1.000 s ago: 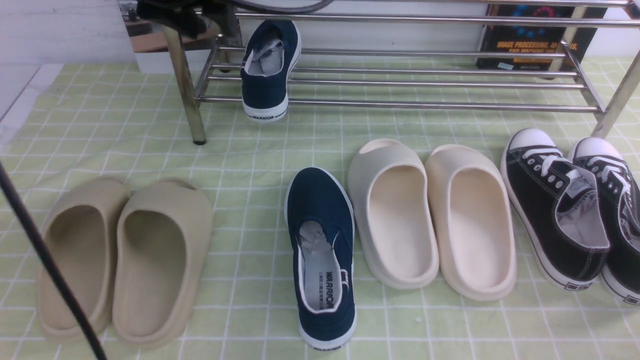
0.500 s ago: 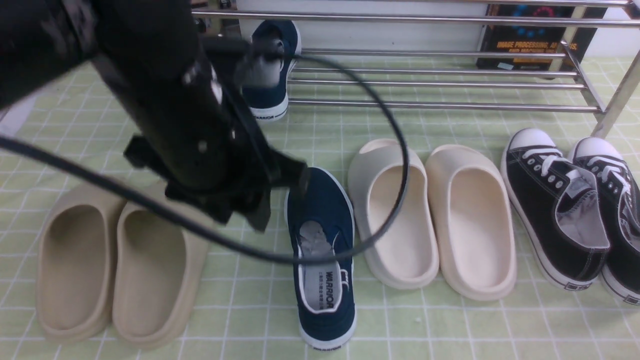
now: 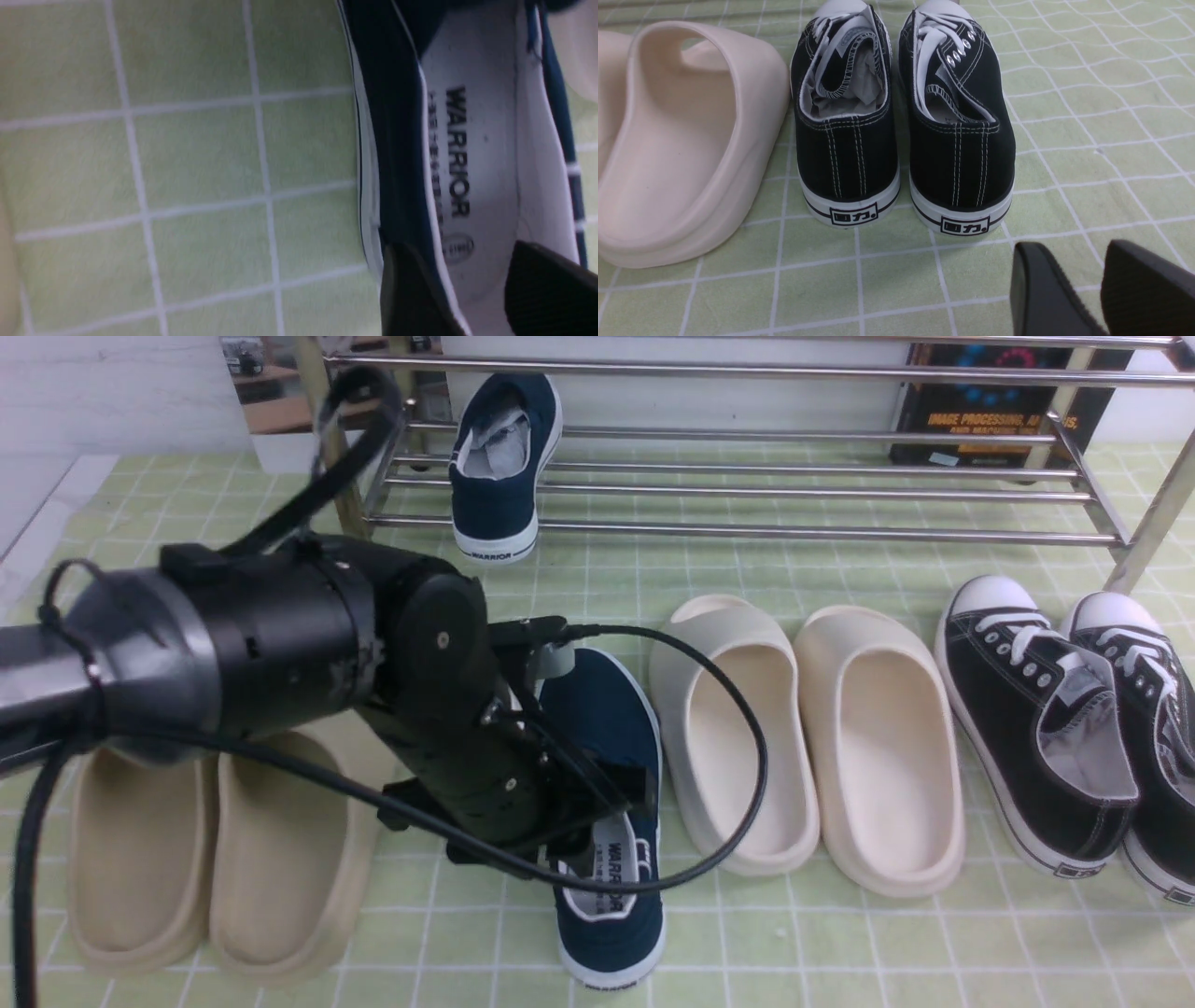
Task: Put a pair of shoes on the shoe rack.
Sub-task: Use the left arm to grab the shoe closest to it, then use the left arm to put a shoe into the shoe rack
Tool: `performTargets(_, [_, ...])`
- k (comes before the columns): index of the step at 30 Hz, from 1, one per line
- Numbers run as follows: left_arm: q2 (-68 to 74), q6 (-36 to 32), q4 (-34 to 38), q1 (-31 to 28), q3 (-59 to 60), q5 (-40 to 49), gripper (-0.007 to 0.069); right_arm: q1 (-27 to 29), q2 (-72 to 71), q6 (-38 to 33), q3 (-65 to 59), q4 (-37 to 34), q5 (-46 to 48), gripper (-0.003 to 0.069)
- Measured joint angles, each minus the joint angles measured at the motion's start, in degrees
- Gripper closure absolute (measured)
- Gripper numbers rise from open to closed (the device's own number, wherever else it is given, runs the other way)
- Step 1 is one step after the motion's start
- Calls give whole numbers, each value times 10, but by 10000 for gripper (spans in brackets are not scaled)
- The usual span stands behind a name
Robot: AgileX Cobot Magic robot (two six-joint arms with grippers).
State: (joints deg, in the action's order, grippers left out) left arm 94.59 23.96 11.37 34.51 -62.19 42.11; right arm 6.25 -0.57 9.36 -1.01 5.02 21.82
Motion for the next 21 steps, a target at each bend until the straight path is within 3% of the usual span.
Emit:
performTargets(7, [50, 1, 6, 0, 0, -20, 367, 0, 0, 0, 0, 0, 0, 420])
performTargets(15, [56, 2, 3, 0, -2, -11, 628, 0, 0, 0, 0, 0, 0, 420])
performTargets(21, [-12, -5, -7, 0, -46, 63, 630, 0, 0, 0, 0, 0, 0, 420])
